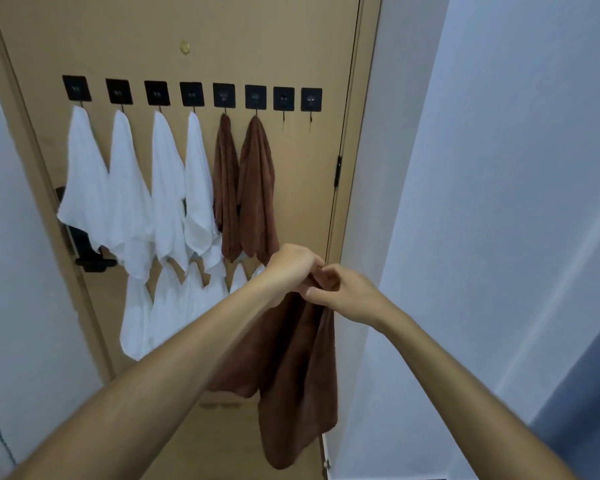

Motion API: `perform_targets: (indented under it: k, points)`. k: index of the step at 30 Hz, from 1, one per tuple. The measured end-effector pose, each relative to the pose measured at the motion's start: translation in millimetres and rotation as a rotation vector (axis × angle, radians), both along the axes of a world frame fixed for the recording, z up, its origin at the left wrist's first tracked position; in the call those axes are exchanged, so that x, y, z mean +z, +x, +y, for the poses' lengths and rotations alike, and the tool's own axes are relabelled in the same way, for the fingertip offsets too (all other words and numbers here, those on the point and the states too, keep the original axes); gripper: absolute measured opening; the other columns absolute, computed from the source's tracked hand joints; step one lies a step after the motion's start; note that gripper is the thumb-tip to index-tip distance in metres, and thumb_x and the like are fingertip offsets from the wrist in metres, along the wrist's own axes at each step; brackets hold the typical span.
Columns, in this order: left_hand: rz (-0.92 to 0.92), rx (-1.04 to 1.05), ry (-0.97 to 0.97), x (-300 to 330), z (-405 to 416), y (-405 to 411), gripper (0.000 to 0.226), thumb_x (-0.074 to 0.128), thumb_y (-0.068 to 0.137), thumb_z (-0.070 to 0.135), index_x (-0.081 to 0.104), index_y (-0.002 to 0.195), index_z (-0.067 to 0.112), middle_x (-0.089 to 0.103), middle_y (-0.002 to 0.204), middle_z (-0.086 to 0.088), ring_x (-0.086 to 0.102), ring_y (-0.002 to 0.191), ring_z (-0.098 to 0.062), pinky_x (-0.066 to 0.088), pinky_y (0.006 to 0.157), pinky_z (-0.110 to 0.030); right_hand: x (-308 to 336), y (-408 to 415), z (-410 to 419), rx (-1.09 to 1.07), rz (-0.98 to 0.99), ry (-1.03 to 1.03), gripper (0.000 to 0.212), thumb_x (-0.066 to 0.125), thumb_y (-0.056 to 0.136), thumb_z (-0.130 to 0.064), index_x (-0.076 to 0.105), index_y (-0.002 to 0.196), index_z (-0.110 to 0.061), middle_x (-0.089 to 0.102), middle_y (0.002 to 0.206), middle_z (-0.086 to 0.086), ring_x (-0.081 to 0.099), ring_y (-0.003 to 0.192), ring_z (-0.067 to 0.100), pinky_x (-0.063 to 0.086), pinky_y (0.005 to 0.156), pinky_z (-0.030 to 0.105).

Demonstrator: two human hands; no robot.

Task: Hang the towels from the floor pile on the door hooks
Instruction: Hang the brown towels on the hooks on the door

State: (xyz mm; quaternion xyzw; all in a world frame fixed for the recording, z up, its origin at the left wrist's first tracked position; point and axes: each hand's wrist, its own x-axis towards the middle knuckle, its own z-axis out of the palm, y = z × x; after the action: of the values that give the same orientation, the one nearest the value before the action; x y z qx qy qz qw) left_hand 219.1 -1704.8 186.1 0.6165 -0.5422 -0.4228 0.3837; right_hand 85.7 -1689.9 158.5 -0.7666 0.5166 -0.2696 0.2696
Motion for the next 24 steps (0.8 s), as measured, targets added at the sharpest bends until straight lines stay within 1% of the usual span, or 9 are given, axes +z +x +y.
perform_targets:
  k: [2,4,7,9,11,13,16,20,24]
  points:
    - [0.058,-0.055,-0.011,1.4,-0.6,17.9,0.039,0.041,0.08,-0.005,0.073,0.068,0.015,0.072,0.074,-0.009,0.069,0.078,-0.024,0.058,0.072,-0.033,0.0,16.1,-7.0,-0.046,0.004,-0.076,0.03,0.067,0.08,-0.041,0.061,0.102,-0.022,0.063,0.09,-0.012,0.06,0.085,0.008,0.046,0.066,0.021]
    - [-0.085,-0.108,-0.113,0.8,2.9,42.2,0.036,0.037,0.083,-0.002,0.069,0.089,0.013,0.073,0.081,-0.013,0.071,0.075,-0.023,0.06,0.067,-0.031,-1.0,30.2,-14.0,-0.077,-0.001,-0.135,0.012,0.063,0.086,-0.023,0.065,0.098,-0.02,0.066,0.09,-0.005,0.061,0.087,0.014,0.046,0.067,0.021]
    - [-0.471,-0.182,-0.212,-0.3,5.1,77.9,0.024,0.041,0.091,0.01,0.065,0.086,0.009,0.071,0.074,-0.01,0.068,0.064,-0.02,0.058,0.061,-0.029,1.6,51.2,-22.5,-0.068,-0.045,-0.138,0.009,0.058,0.089,-0.014,0.064,0.091,-0.021,0.069,0.086,-0.002,0.061,0.084,0.014,0.044,0.064,0.021]
    - [-0.619,-0.222,-0.248,-2.3,0.1,99.2,0.025,0.048,0.093,0.019,0.061,0.078,0.004,0.061,0.067,-0.004,0.057,0.061,-0.02,0.047,0.061,-0.031,5.6,62.9,-29.0,-0.049,-0.106,-0.098,0.014,0.057,0.087,-0.011,0.062,0.081,-0.022,0.068,0.08,-0.002,0.062,0.08,0.016,0.046,0.069,0.028]
    - [-0.551,-0.293,-0.265,-6.2,-4.1,117.1,0.029,0.053,0.093,0.025,0.053,0.071,0.005,0.044,0.061,0.0,0.041,0.06,-0.017,0.032,0.059,-0.03,9.4,71.0,-36.9,-0.048,-0.193,-0.037,0.016,0.058,0.085,-0.007,0.063,0.076,-0.02,0.065,0.074,-0.005,0.059,0.077,0.014,0.044,0.073,0.03]
    - [-0.375,-0.371,-0.254,-6.8,-6.7,128.7,0.028,0.054,0.094,0.028,0.049,0.074,0.009,0.038,0.065,-0.001,0.035,0.061,-0.013,0.028,0.058,-0.027,12.9,75.8,-43.9,-0.057,-0.286,-0.004,0.019,0.057,0.082,-0.002,0.063,0.07,-0.016,0.062,0.07,-0.005,0.056,0.074,0.013,0.041,0.074,0.03]
    - [-0.208,-0.437,-0.295,-5.6,-16.1,130.8,0.026,0.053,0.095,0.027,0.046,0.074,0.015,0.039,0.065,0.004,0.034,0.054,-0.004,0.028,0.05,-0.016,18.2,78.7,-52.0,-0.016,-0.407,0.031,0.022,0.05,0.079,-0.001,0.061,0.065,-0.014,0.059,0.067,-0.001,0.054,0.073,0.018,0.042,0.072,0.033]
    - [-0.127,-0.435,-0.378,-0.6,-38.6,119.0,0.024,0.054,0.095,0.026,0.047,0.074,0.018,0.041,0.065,0.003,0.035,0.055,-0.005,0.027,0.049,-0.015,21.5,76.8,-65.8,0.12,-0.37,0.026,0.02,0.053,0.088,-0.007,0.06,0.073,-0.019,0.059,0.067,-0.009,0.054,0.069,0.009,0.042,0.068,0.026]
    - [-0.065,-0.493,-0.24,2.4,-66.0,122.7,0.027,0.055,0.094,0.032,0.058,0.072,0.017,0.053,0.068,0.006,0.05,0.063,-0.002,0.039,0.059,-0.014,27.4,64.7,-97.5,0.133,-0.483,0.026,0.024,0.051,0.089,-0.001,0.059,0.072,-0.014,0.061,0.072,-0.001,0.056,0.073,0.013,0.044,0.073,0.026]
